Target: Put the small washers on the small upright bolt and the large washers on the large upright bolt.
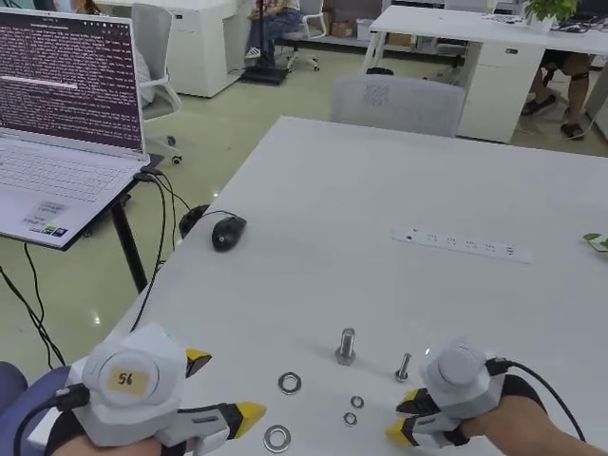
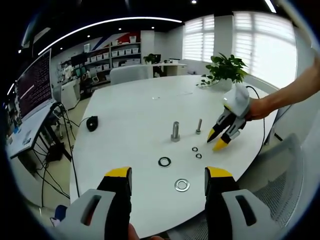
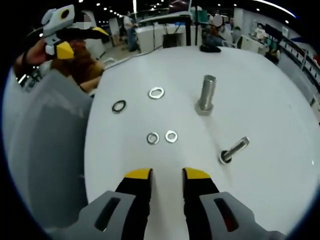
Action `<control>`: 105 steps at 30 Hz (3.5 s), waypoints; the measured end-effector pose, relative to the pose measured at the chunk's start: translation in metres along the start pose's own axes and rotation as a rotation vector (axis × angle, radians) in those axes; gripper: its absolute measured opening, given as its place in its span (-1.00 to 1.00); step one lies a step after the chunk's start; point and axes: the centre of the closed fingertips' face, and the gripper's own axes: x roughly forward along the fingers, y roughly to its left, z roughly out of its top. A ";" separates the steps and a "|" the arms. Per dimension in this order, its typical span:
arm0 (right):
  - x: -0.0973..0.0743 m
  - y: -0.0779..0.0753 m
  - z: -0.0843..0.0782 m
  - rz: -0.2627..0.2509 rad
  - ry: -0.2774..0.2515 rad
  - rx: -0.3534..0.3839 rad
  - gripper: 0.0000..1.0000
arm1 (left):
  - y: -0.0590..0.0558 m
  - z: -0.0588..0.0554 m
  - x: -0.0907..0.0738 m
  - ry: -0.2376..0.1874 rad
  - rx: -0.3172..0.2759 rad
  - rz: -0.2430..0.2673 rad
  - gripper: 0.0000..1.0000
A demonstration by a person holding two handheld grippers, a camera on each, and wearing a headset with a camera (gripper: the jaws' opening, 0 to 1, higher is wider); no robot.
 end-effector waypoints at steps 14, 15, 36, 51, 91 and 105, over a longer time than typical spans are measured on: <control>0.027 0.020 0.024 0.039 0.069 -0.184 -0.55 | -0.002 -0.005 -0.002 0.006 -0.010 0.004 0.16; 0.028 0.020 0.025 0.040 0.083 -0.206 -0.55 | -0.001 -0.006 -0.003 0.005 -0.011 0.005 0.16; 0.032 0.021 0.029 0.111 0.254 -0.412 -0.61 | 0.000 -0.008 -0.003 0.004 -0.021 0.010 0.15; 0.031 0.020 0.026 0.122 0.248 -0.442 -0.70 | 0.005 -0.010 -0.008 0.001 -0.031 0.023 0.15; -0.022 -0.011 -0.018 -0.034 0.104 -0.085 -0.74 | 0.001 -0.005 -0.003 0.005 -0.012 0.004 0.14; -0.079 -0.067 -0.022 -0.178 0.061 -0.031 -0.74 | -0.004 -0.001 0.002 0.000 -0.002 -0.010 0.14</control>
